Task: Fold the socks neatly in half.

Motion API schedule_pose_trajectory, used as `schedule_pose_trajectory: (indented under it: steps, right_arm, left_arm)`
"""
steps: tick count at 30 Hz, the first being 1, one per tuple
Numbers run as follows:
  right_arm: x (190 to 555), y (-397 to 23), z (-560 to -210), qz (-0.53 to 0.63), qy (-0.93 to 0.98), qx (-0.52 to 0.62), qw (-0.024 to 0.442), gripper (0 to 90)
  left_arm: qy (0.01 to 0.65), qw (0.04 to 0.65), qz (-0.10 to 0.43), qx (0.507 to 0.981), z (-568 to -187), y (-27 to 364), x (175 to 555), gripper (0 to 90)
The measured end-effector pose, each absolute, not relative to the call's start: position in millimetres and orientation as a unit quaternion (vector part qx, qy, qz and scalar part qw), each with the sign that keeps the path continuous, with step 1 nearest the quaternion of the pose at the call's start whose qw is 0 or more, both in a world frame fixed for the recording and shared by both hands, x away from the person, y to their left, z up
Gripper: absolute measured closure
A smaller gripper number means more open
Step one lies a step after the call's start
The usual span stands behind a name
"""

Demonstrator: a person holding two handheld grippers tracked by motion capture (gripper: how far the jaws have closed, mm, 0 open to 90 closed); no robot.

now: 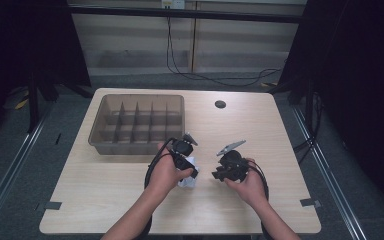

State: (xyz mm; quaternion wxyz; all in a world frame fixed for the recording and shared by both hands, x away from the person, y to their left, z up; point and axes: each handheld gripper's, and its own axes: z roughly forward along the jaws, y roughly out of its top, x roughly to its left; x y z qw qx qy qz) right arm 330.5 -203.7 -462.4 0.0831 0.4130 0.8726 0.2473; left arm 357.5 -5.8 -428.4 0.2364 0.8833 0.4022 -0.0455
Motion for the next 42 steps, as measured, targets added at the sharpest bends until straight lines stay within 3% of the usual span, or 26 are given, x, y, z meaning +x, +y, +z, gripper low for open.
schedule_pose_trajectory:
  steps: [17, 28, 42]
  right_arm:
    - [330.5, -212.4, -464.3, 0.248, 0.867, 0.425, 0.083, 69.7]
    - [331.4, -224.2, -464.5, 0.249, 0.859, 0.439, 0.088, 65.2]
    - [333.3, -234.1, -466.0, 0.251, 0.848, 0.456, 0.101, 57.6]
  left_arm:
    - [0.401, 0.228, -0.045, 0.886, -444.3, -18.5, 358.3, 52.2]
    - [0.394, 0.208, -0.027, 0.895, -452.7, -20.7, 356.5, 58.7]
    - [0.408, 0.182, -0.016, 0.895, -451.3, 11.8, 362.0, 54.5]
